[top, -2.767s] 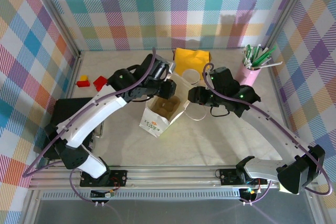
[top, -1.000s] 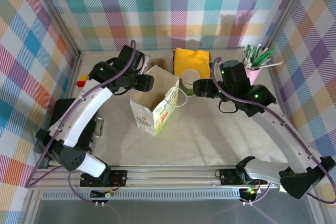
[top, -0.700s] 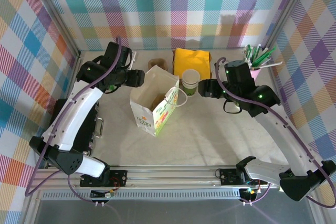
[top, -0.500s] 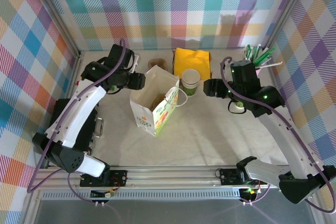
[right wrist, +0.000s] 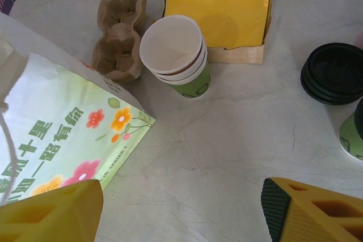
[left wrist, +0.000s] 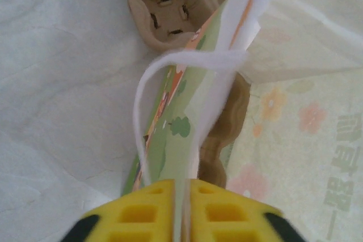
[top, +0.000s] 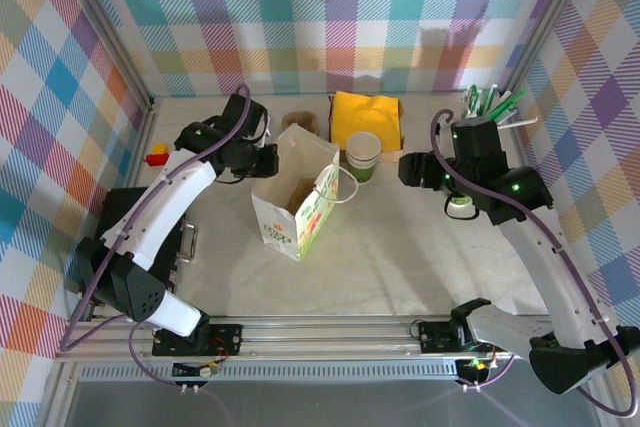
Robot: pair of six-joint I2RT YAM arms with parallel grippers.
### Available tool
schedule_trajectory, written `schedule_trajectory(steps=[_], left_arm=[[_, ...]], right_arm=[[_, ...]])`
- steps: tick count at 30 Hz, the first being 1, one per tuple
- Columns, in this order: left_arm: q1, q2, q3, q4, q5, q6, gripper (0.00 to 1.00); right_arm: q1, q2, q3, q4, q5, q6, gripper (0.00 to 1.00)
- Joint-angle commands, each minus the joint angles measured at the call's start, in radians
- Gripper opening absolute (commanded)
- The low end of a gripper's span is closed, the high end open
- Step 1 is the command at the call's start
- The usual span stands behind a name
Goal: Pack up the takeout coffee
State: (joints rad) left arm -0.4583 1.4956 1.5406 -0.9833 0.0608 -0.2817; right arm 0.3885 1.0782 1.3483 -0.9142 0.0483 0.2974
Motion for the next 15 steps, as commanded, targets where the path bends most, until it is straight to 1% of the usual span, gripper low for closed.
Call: schedule_trajectory(steps=[1,4,9,13,15], left_arm=[[-0.019,-0.057,-0.047,0.005,-0.02,-0.171,0.07],[-0.041,-0.077,-0.074,-0.003,-0.038,-0.241,0.04],[-0.084,-0.1,-0.107,0.013,-0.036,-0.346,0.0],[-0.127,-0.143,-0.159,0.064,-0.052,-0.444,0.01],[-0.149,-0.176,-0.2,0.104,-0.062,-0.495,0.04]], right_arm=[[-0.014,-0.023,0.006,-0.021,-0.023,-0.016,0.75],[-0.02,-0.024,0.003,-0.024,-0.033,-0.015,0.75],[-0.028,-0.022,0.003,-0.029,-0.046,-0.012,0.75],[-0.031,-0.026,0.002,-0.04,-0.047,-0.013,0.75],[-0.034,-0.027,0.0,-0.047,-0.036,-0.018,0.75]])
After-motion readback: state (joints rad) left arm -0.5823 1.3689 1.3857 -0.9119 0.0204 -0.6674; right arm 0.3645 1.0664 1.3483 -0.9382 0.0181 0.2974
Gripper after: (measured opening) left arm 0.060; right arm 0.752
